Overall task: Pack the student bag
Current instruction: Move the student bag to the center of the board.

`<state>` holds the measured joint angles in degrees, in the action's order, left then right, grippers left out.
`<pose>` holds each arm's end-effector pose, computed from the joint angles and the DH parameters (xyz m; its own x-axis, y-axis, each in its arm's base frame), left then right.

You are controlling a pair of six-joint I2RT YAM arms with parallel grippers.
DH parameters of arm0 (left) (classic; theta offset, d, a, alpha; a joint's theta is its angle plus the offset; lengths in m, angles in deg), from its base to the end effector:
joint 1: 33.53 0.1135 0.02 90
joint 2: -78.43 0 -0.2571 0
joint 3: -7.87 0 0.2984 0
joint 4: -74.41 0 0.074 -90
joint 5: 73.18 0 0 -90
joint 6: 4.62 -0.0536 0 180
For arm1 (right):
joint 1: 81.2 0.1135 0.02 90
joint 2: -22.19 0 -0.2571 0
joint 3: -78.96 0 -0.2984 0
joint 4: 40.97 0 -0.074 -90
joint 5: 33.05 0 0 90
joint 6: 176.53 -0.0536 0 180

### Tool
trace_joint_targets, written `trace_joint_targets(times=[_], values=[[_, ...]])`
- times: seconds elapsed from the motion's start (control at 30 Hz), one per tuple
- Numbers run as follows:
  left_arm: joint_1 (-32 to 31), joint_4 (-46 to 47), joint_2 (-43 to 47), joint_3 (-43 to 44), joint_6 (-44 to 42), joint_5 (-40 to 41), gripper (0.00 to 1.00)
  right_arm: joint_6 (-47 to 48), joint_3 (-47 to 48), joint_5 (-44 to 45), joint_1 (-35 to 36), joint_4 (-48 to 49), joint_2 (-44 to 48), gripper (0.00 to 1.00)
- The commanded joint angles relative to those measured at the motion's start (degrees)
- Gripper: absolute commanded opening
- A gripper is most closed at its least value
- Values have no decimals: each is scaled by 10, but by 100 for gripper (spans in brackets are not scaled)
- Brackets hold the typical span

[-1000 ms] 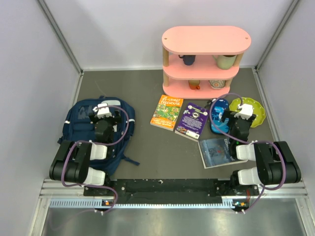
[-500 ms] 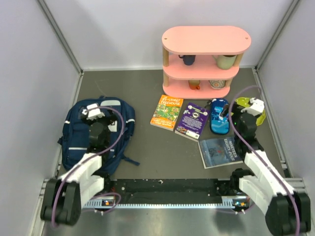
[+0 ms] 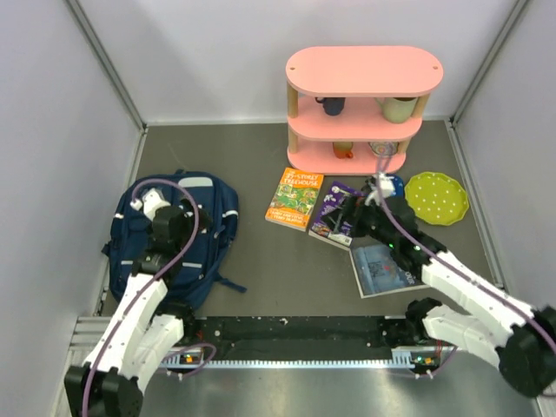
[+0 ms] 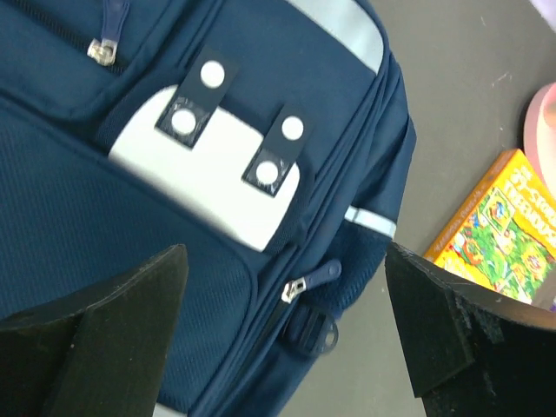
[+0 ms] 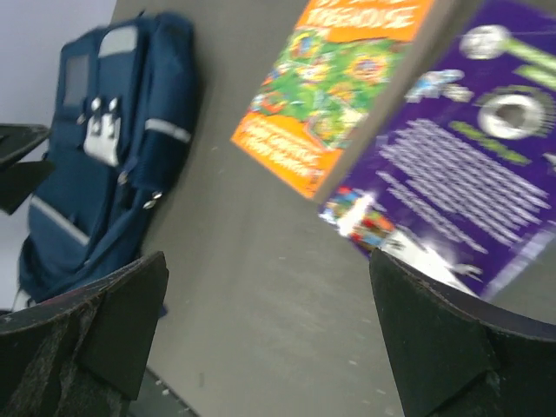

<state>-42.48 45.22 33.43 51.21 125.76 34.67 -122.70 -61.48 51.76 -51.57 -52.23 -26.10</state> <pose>0.2434 -0.0217 0.2225 -0.3134 -0.5749 -0.7558 -0.4134 0.7991 -0.4365 0.2267 0.1345 0.2166 -0.5741 0.3497 -0.7404 -0.2818 0.7647 0.5796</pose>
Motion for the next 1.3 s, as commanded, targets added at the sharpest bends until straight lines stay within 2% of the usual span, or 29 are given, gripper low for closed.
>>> trace_joint_targets(times=[0.0, 0.1, 0.23, 0.33, 0.47, 0.73, 0.9, 1.0, 1.07, 1.1, 1.17, 1.2, 1.27], values=[[1, -83, 91, -17, 58, -26, 99, -6, 112, -33, 79, 32, -155, 93], [1, -132, 128, -7, 59, -25, 99, -48, 154, -73, 104, 113, -236, 90], [1, -183, 150, 12, 59, -30, 99, -65, 266, -81, 146, 94, -404, 88], [1, -206, 160, 19, 62, -46, 99, -69, 334, -62, 165, 103, -467, 88], [1, -228, 182, 25, 64, -64, 99, -97, 456, -79, 185, 85, -600, 88], [1, -249, 216, 51, 22, -67, 99, -126, 666, -71, 202, 26, -778, 88], [1, -267, 224, 68, 1, -70, 99, -125, 739, -59, 201, -2, -846, 85], [1, -273, 227, 76, -5, -74, 99, -124, 756, -46, 201, -24, -861, 74], [1, -273, 229, 78, -8, -77, 99, -124, 762, -48, 202, -21, -869, 70], [1, -272, 230, 78, -9, -78, 99, -123, 772, -51, 201, -21, -880, 63], [0, -272, 233, 78, -13, -83, 99, -124, 783, -64, 200, -24, -891, 61], [1, -272, 232, 79, -14, -85, 99, -125, 790, -69, 201, -23, -895, 55], [0, -272, 230, 79, -15, -88, 99, -126, 793, -76, 201, -17, -895, 34]])
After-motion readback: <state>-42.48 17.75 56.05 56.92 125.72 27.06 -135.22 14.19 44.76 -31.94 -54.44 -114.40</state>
